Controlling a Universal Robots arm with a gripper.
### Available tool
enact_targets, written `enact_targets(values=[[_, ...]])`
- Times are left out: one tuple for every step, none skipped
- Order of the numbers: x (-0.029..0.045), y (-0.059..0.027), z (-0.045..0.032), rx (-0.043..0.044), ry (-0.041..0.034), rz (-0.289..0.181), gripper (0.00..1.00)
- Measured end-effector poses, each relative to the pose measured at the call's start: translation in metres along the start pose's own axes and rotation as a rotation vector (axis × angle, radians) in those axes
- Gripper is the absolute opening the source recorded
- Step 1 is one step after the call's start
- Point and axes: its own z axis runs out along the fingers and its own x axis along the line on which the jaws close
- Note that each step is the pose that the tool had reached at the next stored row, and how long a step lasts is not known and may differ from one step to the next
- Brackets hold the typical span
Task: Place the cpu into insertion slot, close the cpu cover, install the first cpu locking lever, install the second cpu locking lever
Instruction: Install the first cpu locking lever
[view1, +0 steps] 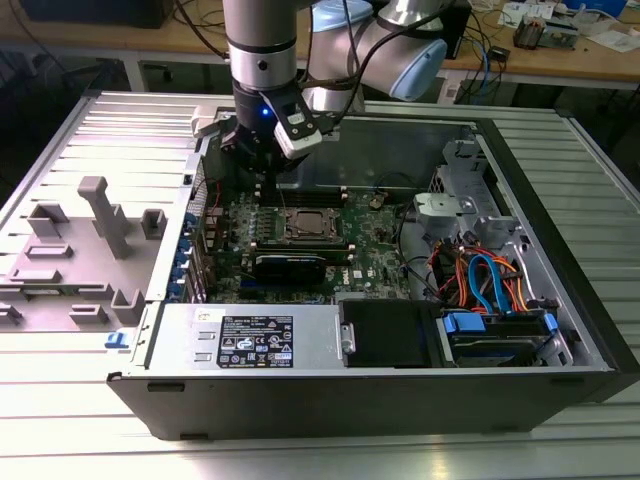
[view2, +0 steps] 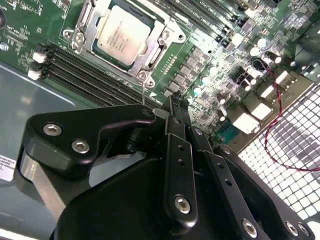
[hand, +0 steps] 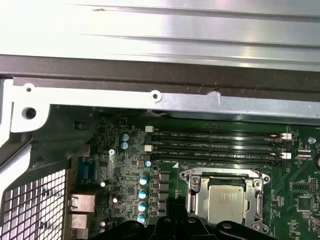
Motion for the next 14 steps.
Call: enact_targets(values=[[0.0002,0.001,0.0001,0.0,0.0,0.0,0.11],[0.0004,0.0019,0.0001,0.0001,0.0,0.0,0.11],[0.0006,0.0028,0.0001,0.0001,0.0001,0.0,0.11],[0.001,0.0037,0.0002,0.0,0.0001,0.0,0.11],[0.0013,0.0047,0.0003,0.0,0.0001,0.0,0.11],[0.0016,0.0057,0.0004,0.0,0.0,0.0,0.11],[0.002,0.0072,0.0005,0.0,0.0,0.0,0.11],[0.002,0.0086,0.0007,0.0001,0.0001,0.0,0.11],[0.0019,0.0106,0.0009,0.0001,0.0001,0.0,0.11],[0.0018,0.0123,0.0011,0.0001,0.0001,0.0,0.11],[0.0017,0.0134,0.0012,0.0001,0.0,0.0,0.11],[0.0016,0.0146,0.0013,0.0001,0.0,0.0,0.11],[0.0016,0.0156,0.0014,0.0,0.0,0.0,0.11],[0.0015,0.0164,0.0015,0.0001,0.0,0.0,0.11]])
